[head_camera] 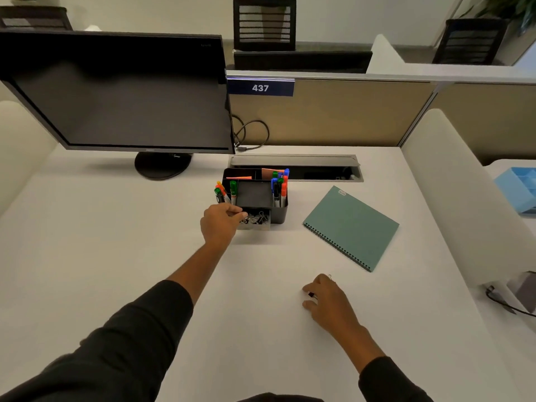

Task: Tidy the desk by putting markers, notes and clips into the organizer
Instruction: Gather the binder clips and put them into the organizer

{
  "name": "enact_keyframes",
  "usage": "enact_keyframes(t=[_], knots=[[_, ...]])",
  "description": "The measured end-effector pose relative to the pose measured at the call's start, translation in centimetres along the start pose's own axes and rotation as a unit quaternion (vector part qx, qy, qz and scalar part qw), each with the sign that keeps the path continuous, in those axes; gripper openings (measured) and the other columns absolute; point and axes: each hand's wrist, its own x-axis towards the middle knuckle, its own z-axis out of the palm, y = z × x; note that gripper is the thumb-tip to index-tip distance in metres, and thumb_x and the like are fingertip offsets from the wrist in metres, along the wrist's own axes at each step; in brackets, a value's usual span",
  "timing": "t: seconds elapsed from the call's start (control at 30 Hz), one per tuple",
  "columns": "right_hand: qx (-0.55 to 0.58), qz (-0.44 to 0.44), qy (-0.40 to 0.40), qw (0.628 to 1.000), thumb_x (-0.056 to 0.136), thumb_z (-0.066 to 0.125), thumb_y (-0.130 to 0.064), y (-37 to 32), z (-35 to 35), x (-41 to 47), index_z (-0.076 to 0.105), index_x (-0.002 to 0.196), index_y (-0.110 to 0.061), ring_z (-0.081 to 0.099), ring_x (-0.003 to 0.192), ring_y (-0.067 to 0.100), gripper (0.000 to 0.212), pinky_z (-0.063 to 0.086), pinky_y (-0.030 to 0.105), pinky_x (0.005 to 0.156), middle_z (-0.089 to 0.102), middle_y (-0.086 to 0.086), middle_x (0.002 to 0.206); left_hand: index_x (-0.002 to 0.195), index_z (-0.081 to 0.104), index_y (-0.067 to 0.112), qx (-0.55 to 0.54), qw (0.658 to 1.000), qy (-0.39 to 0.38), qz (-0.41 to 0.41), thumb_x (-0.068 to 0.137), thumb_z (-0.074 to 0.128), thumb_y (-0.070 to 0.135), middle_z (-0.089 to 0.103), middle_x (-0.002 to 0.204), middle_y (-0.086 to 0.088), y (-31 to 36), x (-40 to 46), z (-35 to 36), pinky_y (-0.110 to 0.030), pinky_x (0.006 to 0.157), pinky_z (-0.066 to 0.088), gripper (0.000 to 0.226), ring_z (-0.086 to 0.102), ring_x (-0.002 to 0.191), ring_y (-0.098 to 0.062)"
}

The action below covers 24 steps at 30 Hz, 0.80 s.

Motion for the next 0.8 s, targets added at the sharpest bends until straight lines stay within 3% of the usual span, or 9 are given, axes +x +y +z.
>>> enact_keyframes(t=[0.17,0.27,0.33,0.47,0.53,0.63,0.8], knots=[[-0.051,-0.025,0.043,0.997,0.095,0.065,-0.005,0.2,1.3,-0.3,0.077,0.1,-0.01,0.059,0.077,0.016,0.014,0.053,0.028,0.069,0.058,0.0,0.094,0.099,0.084,0.023,0.032,0.999,0.004,0.024,0.085,0.082,0.038,0.081,0.088,0.003,0.0,0.1,0.1,-0.031,0.075,0.059,0.02,0.072,0.079,-0.012],[-0.066,-0.023,0.067,0.995,0.093,0.064,0.001,0.2,1.9,-0.3,0.073,0.084,-0.008,0.055,0.068,0.015,0.015,0.052,0.028,0.058,0.055,0.0,0.085,0.103,0.084,0.022,0.053,0.997,0.01,0.057,0.09,0.077,0.037,0.081,0.091,0.001,0.1,0.3,0.1,-0.025,0.072,0.053,0.021,0.072,0.081,-0.014],[-0.066,-0.027,0.074,0.995,0.091,0.065,0.0,-0.1,1.9,-0.2,0.072,0.082,-0.007,0.053,0.066,0.015,0.015,0.046,0.021,0.055,0.056,0.001,0.083,0.105,0.083,0.02,0.058,0.995,0.022,0.077,0.093,0.074,0.036,0.081,0.092,0.0,0.1,0.2,0.1,-0.023,0.07,0.05,0.022,0.073,0.081,-0.015],[-0.05,-0.018,0.068,0.996,0.089,0.065,-0.002,-1.0,1.1,0.4,0.074,0.086,-0.008,0.055,0.072,0.014,0.011,0.032,0.007,0.06,0.062,0.003,0.086,0.103,0.081,0.016,0.017,0.996,0.046,0.079,0.096,0.07,0.034,0.08,0.088,0.0,-0.3,-0.3,-0.1,-0.019,0.063,0.048,0.022,0.071,0.076,-0.013],[-0.015,-0.008,0.077,0.997,0.086,0.069,-0.003,-1.7,0.4,1.1,0.076,0.088,-0.011,0.058,0.074,0.012,0.01,0.038,0.007,0.064,0.065,0.001,0.089,0.101,0.08,0.015,-0.014,0.995,0.05,0.085,0.097,0.07,0.031,0.079,0.086,0.002,-0.6,-1.0,-0.4,-0.014,0.062,0.047,0.019,0.07,0.074,-0.01],[0.049,-0.003,0.094,0.994,0.082,0.075,-0.008,-3.8,-1.1,2.9,0.077,0.086,-0.016,0.064,0.075,0.011,0.009,0.055,0.021,0.069,0.069,-0.002,0.089,0.105,0.079,0.014,-0.051,0.988,0.042,0.137,0.097,0.07,0.021,0.078,0.092,0.004,-1.7,-3.0,-0.9,-0.012,0.064,0.049,0.014,0.067,0.071,-0.008],[0.176,0.012,0.11,0.978,0.081,0.077,-0.008,-9.1,-4.3,7.1,0.079,0.091,-0.012,0.069,0.079,0.009,0.011,0.056,0.018,0.075,0.075,-0.003,0.088,0.103,0.078,0.018,-0.052,0.979,0.022,0.194,0.095,0.073,0.017,0.077,0.097,0.011,-5.5,-7.6,-1.5,-0.025,0.063,0.056,0.009,0.066,0.066,-0.007]])
